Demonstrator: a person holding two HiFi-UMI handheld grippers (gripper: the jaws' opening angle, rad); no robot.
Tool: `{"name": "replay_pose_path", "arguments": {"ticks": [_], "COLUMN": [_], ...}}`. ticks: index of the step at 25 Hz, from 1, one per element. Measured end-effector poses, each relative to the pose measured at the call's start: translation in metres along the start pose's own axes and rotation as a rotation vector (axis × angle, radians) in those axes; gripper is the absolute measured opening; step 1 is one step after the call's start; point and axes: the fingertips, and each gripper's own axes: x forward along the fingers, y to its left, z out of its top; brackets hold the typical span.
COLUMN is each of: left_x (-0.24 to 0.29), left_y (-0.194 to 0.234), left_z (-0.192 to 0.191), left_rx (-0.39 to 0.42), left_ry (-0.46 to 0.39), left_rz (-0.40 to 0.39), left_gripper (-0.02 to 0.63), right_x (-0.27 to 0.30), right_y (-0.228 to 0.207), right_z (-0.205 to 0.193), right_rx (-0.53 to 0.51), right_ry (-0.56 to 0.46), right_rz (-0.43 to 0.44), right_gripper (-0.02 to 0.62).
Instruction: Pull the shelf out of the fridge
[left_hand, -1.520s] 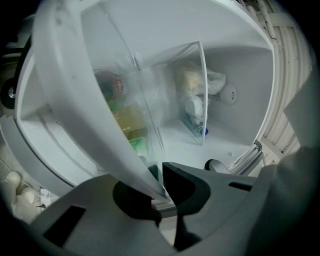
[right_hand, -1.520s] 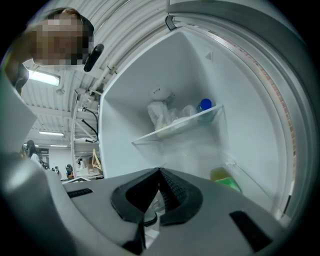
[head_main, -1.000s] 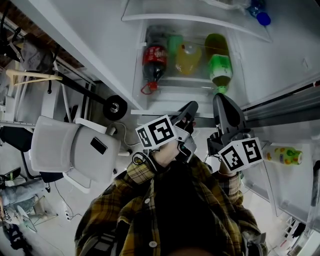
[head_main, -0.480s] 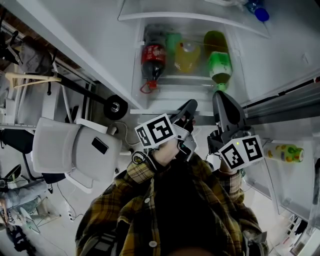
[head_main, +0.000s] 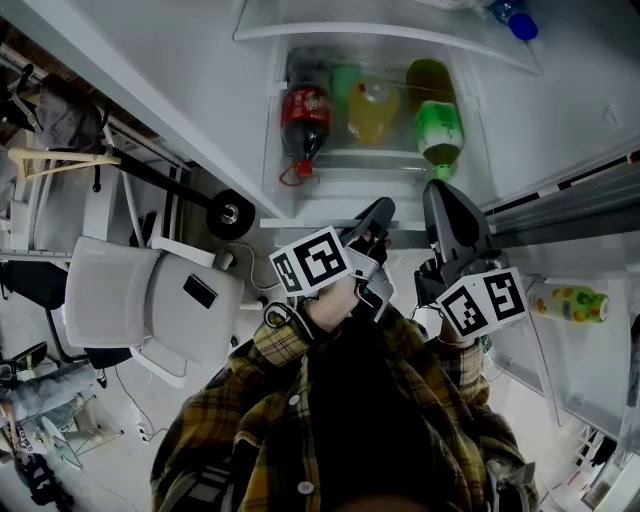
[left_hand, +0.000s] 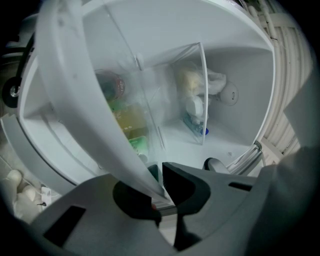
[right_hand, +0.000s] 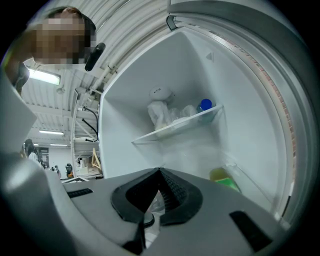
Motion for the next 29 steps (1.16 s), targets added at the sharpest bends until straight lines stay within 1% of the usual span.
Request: {"name": "replay_pose_path", "arguments": {"ticks": [29], "left_x": [0.0012], "left_y": [-0.0002], "left_z": [-0.0013], "left_rx": [-0.007], "left_ry": [-0.005], "left_rz": [-0.001], "left_gripper": [0.038], "right_x": [-0.0002], "right_y": [-0.0001], "right_z": [-0.0014], "right_rx": [-0.008], "right_ry": [0.011], "right_rz": [0.001], "right_gripper": [0.015]}}
